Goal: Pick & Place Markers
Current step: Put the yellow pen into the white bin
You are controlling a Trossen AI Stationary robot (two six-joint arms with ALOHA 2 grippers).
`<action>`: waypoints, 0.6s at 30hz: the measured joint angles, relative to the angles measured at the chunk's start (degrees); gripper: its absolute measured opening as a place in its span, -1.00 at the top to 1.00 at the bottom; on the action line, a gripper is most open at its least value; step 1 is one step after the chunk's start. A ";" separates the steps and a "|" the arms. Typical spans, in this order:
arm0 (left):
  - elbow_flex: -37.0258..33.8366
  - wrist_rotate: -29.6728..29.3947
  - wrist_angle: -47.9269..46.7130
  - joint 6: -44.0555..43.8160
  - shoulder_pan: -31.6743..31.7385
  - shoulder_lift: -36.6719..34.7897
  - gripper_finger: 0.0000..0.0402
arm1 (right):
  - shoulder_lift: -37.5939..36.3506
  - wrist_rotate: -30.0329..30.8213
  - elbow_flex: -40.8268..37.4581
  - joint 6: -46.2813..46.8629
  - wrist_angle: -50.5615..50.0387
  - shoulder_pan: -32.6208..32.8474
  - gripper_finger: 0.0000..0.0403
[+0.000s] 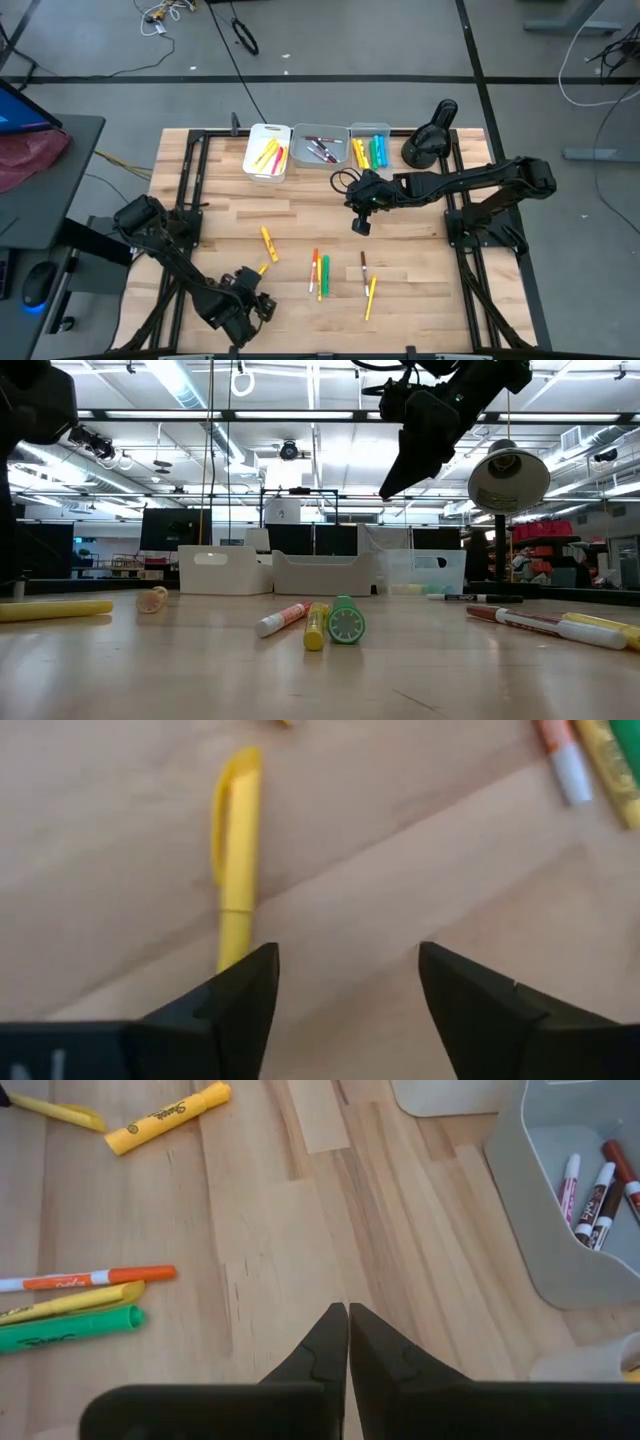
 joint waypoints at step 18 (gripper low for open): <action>-9.24 -4.01 5.20 1.15 -3.94 0.04 -0.17 | 0.00 0.00 0.00 2.51 -1.37 0.00 0.91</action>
